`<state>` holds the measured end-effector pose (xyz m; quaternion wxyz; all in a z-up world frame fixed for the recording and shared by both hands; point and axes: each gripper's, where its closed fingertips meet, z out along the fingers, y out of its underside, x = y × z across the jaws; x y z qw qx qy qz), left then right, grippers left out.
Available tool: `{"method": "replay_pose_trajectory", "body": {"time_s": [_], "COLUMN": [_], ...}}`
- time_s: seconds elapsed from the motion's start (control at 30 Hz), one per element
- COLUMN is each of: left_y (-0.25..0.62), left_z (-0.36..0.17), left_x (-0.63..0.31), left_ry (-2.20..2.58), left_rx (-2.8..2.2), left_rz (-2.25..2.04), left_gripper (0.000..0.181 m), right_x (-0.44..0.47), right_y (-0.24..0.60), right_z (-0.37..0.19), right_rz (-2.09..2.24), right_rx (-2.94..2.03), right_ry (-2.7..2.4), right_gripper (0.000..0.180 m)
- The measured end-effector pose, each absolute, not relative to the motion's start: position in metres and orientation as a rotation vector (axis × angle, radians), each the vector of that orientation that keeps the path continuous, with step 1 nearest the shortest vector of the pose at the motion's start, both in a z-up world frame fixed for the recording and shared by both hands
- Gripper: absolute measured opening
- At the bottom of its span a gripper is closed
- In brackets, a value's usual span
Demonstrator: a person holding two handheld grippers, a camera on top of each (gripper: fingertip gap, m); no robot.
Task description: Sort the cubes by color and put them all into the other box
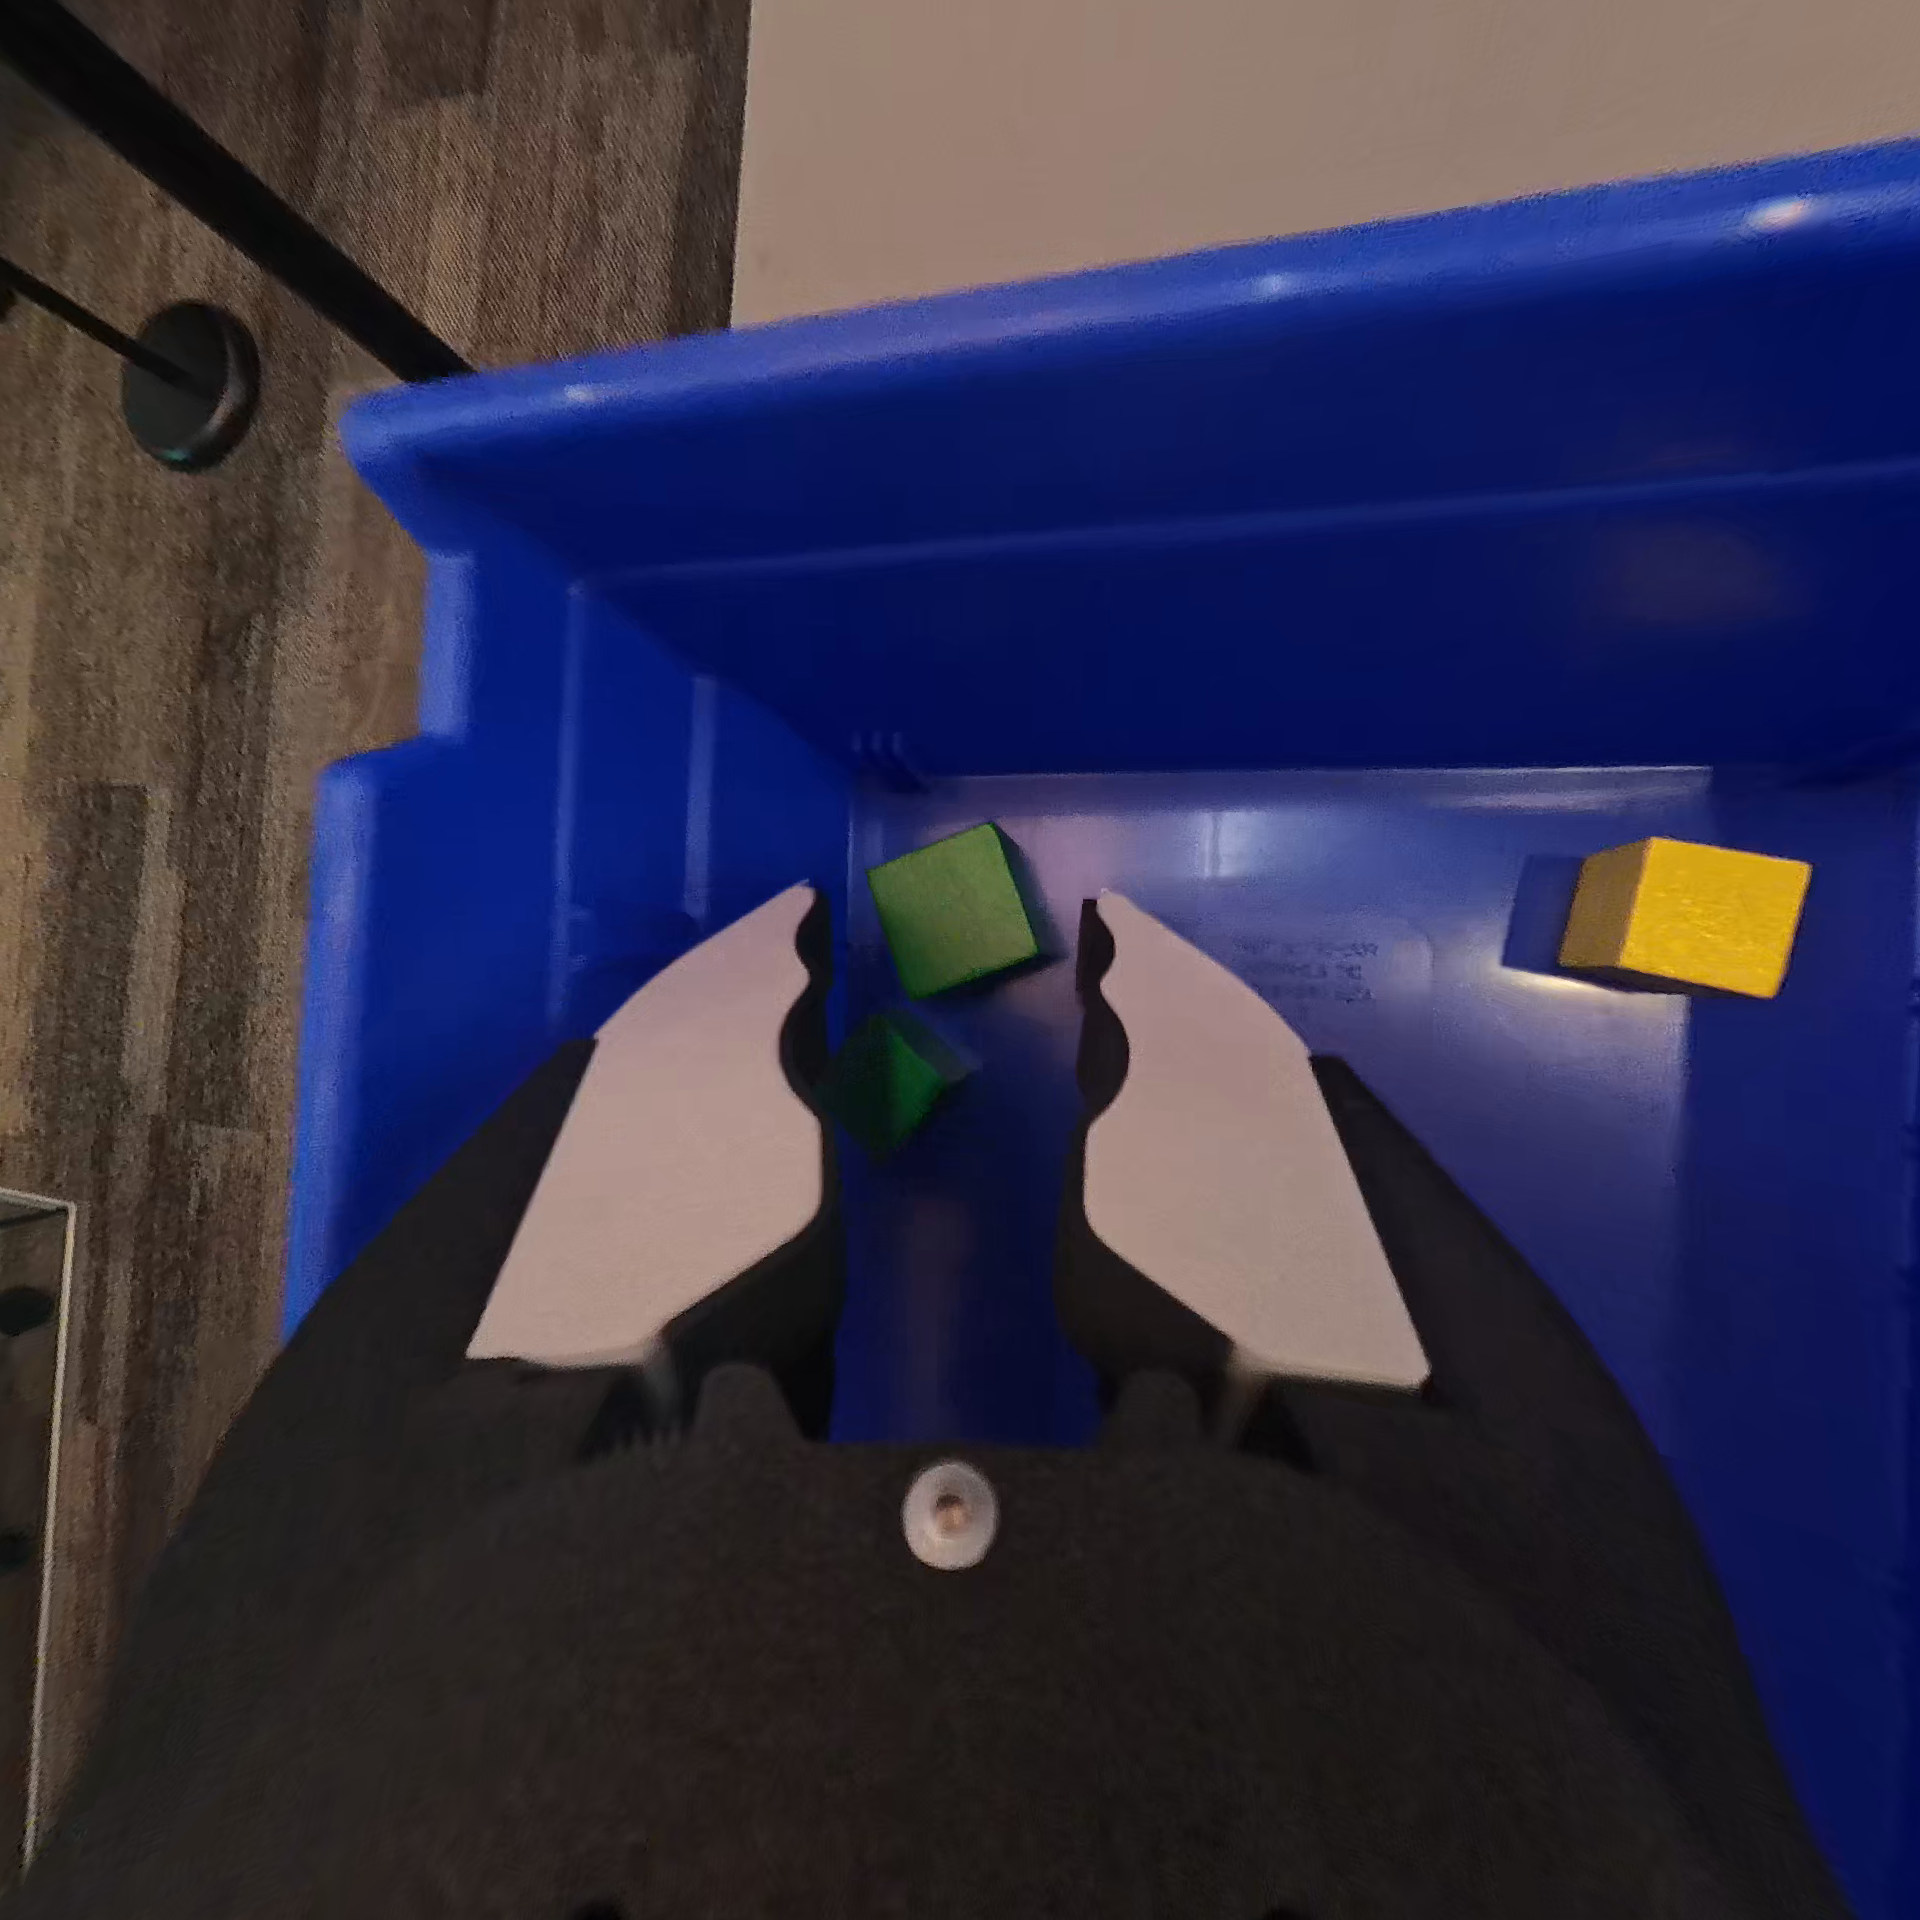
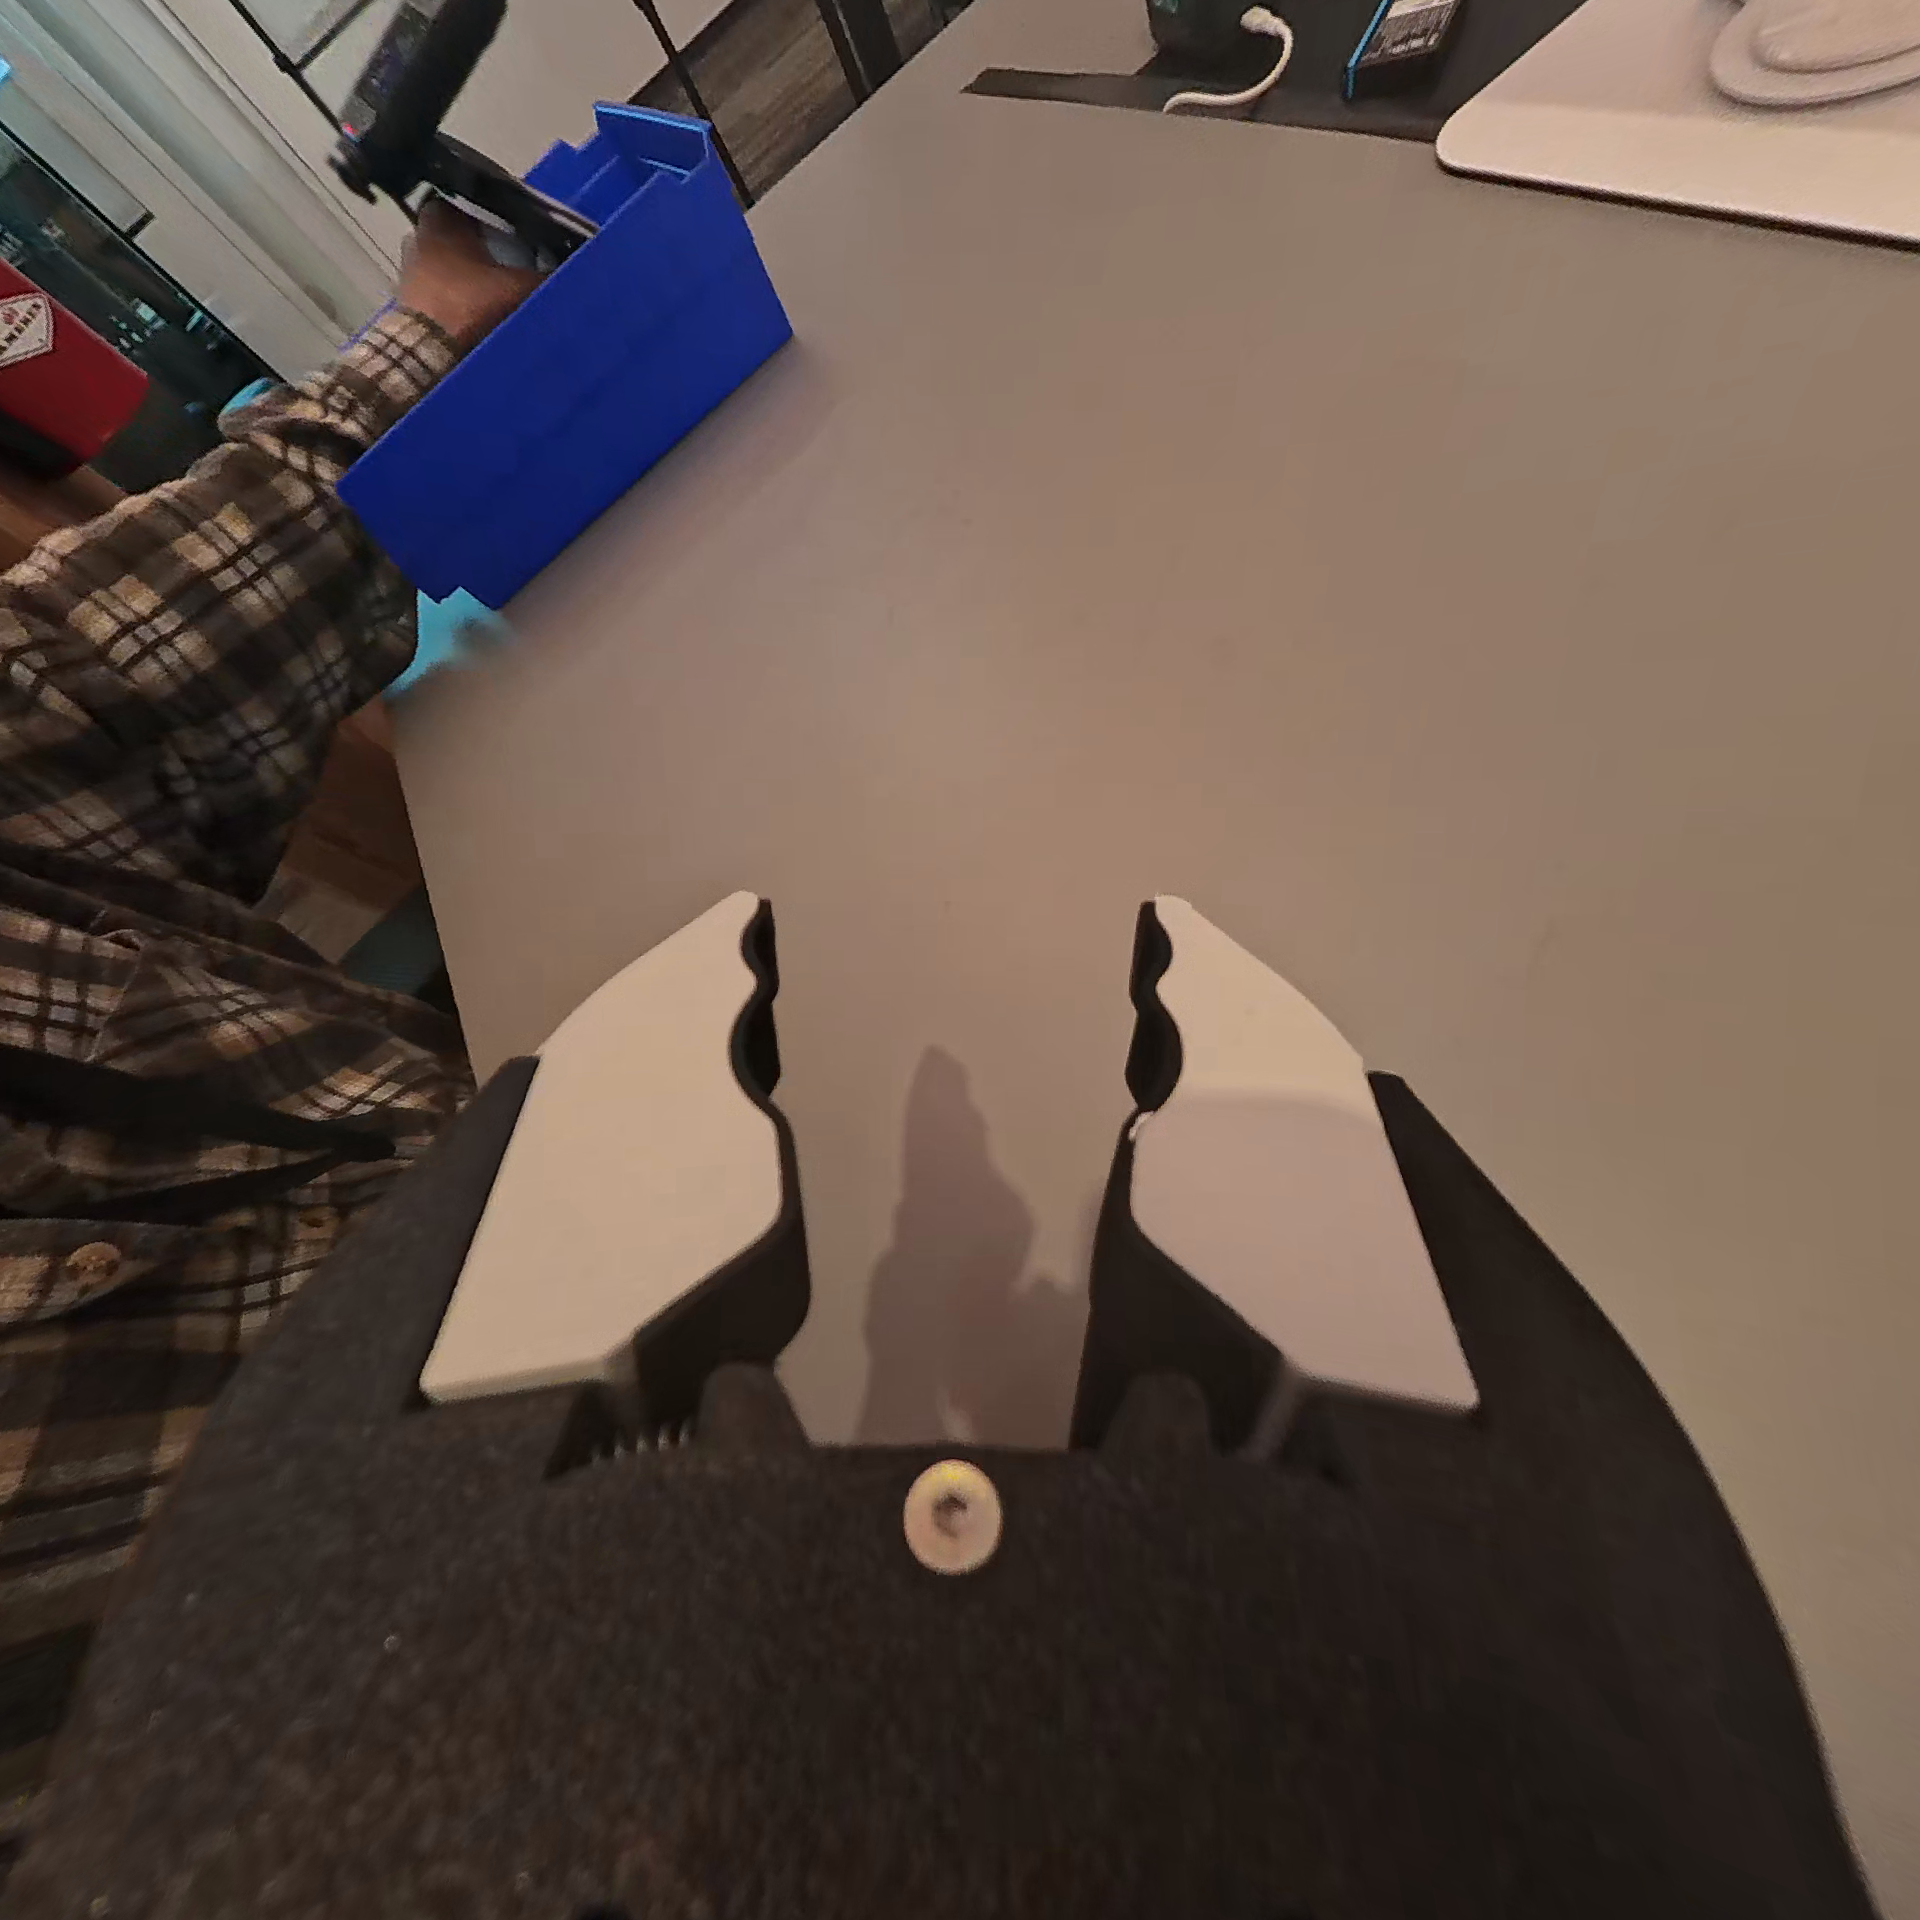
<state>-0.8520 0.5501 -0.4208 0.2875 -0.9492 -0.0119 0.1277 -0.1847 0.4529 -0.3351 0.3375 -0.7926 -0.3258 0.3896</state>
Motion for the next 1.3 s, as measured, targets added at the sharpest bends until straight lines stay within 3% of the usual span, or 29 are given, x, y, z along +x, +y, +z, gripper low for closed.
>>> {"method": "replay_pose_trajectory", "body": {"time_s": [0.1,0.3,0.5,0.67,0.97,1.2,1.23,1.3], "left_y": [0.549,0.556,0.551,0.52,0.472,0.455,0.453,0.451], "left_z": [-0.434,-0.42,-0.312,-0.238,-0.279,-0.292,-0.293,-0.295], "left_x": [-0.851,-0.836,-0.773,-0.625,-0.363,-0.273,-0.265,-0.252], "left_ry": [-0.03,0.037,0.369,0.761,1.352,1.448,1.456,1.468], "left_rx": [-2.592,-2.52,-2.178,-1.968,-1.723,-1.612,-1.603,-1.592], "left_rz": [0.291,0.12,0.101,0.033,-0.008,-0.177,-0.196,-0.206], "left_gripper": [0.032,0.029,0.029,0.029,0.029,0.029,0.029,0.029], "right_x": [-0.185,-0.184,-0.189,-0.218,-0.288,-0.281,-0.279,-0.272], "right_y": [0.451,0.449,0.448,0.453,0.456,0.45,0.449,0.444], "right_z": [-0.333,-0.329,-0.324,-0.307,-0.286,-0.292,-0.293,-0.288], "right_rz": [1.021,1.047,1.194,1.466,1.934,1.915,1.919,1.996], "right_rx": [-2.059,-2.031,-1.995,-1.938,-1.984,-2.03,-2.03,-1.973], "right_ry": [-0.848,-0.828,-0.755,-0.651,-0.507,-0.502,-0.501,-0.508], "right_gripper": [0.065,0.061,0.061,0.066,0.067,0.063,0.06,0.029]}}
